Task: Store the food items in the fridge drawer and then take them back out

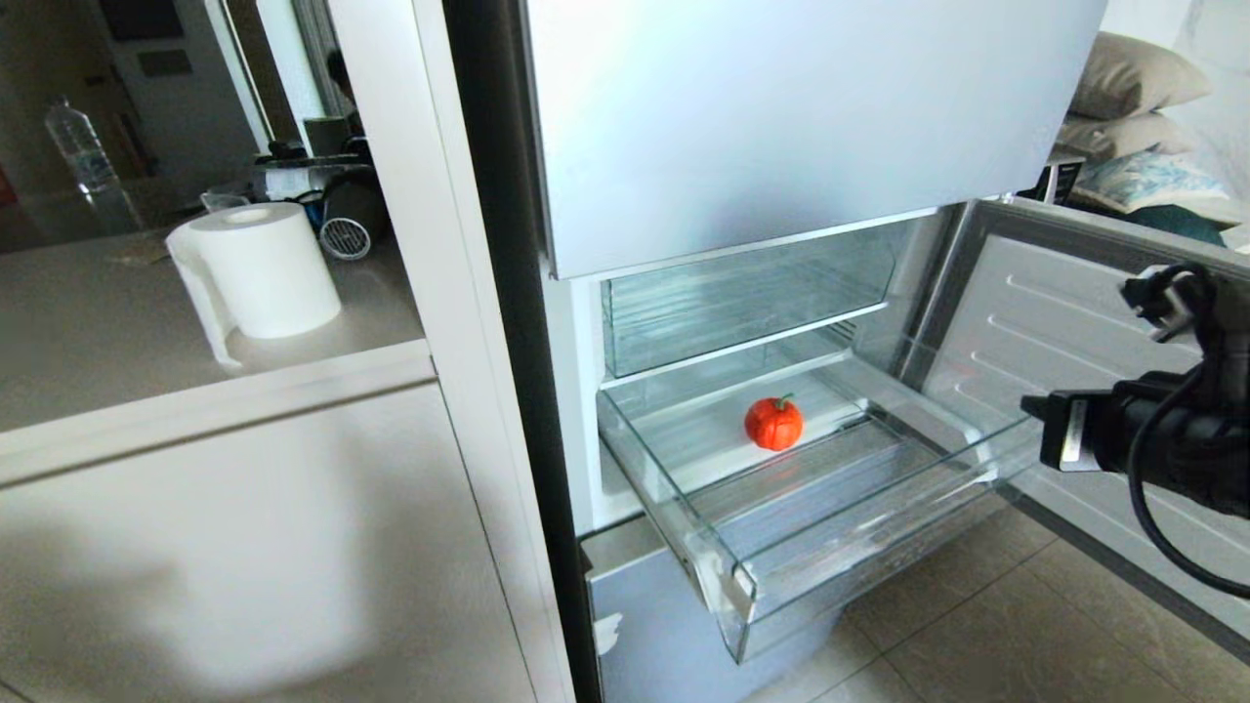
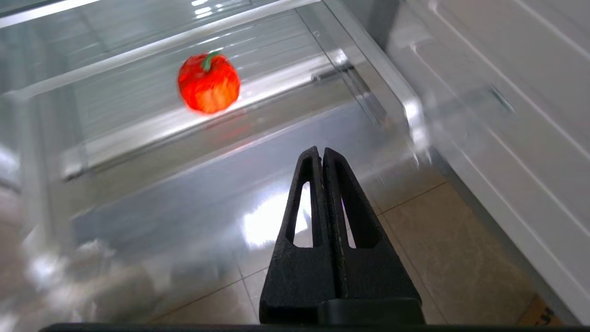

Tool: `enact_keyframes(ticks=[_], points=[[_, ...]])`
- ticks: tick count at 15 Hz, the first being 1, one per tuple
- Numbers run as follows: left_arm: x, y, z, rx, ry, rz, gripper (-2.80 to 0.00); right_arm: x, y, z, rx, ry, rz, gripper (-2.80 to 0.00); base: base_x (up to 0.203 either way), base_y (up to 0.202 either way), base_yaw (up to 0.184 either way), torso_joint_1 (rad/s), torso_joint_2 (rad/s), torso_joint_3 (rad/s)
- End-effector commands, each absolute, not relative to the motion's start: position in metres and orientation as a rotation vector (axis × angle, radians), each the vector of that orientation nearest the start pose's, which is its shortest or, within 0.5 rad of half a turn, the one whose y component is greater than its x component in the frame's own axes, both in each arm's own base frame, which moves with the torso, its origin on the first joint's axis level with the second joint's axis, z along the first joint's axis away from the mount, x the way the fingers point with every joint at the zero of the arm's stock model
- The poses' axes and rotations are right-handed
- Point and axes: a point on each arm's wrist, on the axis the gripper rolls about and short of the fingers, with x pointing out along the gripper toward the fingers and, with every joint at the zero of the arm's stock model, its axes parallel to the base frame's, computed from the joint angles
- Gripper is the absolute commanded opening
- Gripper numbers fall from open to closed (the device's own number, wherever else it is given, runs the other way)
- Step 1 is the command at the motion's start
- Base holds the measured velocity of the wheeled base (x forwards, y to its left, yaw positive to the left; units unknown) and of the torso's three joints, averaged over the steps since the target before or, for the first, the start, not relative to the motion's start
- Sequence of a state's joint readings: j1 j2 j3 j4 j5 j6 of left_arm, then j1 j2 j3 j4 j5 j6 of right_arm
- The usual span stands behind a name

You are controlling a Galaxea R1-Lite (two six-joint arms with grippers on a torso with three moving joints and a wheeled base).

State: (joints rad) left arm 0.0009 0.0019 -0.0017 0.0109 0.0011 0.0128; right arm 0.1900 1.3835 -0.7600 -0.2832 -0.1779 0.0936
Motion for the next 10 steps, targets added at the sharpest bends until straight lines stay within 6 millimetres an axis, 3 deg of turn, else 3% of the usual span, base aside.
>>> enact_keyframes(ticks=[1,5,10], points=[[-0.023,0.0,0.075,0.012,0.011,0.003,-2.8,0.244,0.043,0.209,0.019,0.386,-0.003,-2.8,0.185,0.0,-0.001,0.002,0.0,0.001],[-0.023,0.0,0.075,0.012,0.011,0.003,-2.8,0.281,0.056,0.193,-0.055,0.499,0.027,-2.8,0.029,0.0,0.001,0.004,0.0,0.0],[-0.023,0.0,0.075,0.012,0.011,0.003,-2.8,0.33,0.09,0.162,-0.092,0.608,0.168,-2.8,0.0,0.0,0.0,0.0,0.0,0.0]])
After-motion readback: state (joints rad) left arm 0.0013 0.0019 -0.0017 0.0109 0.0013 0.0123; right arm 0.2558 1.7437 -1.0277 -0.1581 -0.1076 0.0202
